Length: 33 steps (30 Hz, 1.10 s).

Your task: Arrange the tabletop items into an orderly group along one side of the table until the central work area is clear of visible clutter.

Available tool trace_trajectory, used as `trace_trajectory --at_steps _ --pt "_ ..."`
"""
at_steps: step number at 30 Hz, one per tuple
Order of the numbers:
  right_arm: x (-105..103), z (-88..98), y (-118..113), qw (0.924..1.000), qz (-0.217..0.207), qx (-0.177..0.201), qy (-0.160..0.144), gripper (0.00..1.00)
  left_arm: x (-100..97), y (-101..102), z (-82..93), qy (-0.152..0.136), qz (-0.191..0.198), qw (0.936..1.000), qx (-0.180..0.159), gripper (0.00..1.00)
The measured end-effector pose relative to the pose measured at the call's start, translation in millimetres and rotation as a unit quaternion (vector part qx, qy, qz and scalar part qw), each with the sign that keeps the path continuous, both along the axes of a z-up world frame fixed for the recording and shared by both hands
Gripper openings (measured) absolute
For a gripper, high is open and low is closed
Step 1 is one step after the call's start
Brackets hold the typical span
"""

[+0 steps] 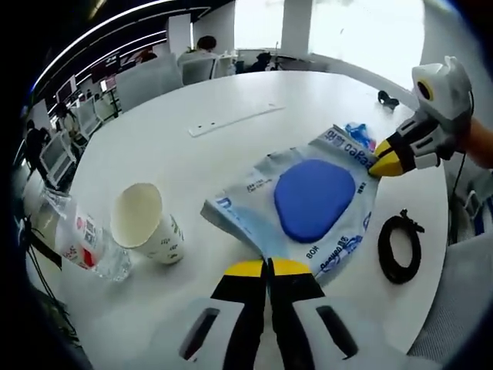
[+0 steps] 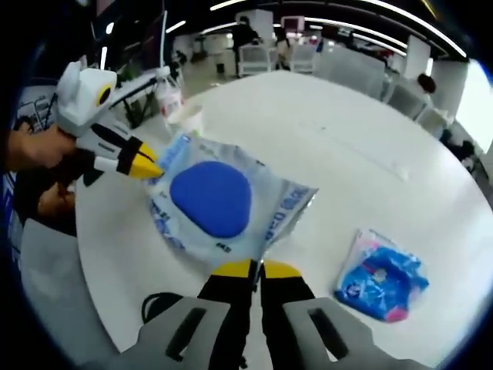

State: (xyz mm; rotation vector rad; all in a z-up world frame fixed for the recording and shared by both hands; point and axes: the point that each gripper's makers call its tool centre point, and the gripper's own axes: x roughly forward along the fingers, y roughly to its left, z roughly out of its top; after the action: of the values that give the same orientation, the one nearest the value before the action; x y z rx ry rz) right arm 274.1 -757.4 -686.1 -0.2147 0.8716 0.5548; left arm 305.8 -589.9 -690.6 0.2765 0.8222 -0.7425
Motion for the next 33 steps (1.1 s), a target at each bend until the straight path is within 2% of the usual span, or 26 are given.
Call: trace_trajectory --at_steps 25,33 --pt "30.3 -21.0 -8.1 0.9995 -0.025 0.021 0.006 0.0 34.9 -8.9 -17.6 -0.007 0.012 0.9997 0.017 0.0" --pt "33.7 -33.7 -9.4 0.9992 -0.029 0.025 0.015 0.0 42.6 -12.7 -30.6 -0.013 0.013 0.9991 0.038 0.0"
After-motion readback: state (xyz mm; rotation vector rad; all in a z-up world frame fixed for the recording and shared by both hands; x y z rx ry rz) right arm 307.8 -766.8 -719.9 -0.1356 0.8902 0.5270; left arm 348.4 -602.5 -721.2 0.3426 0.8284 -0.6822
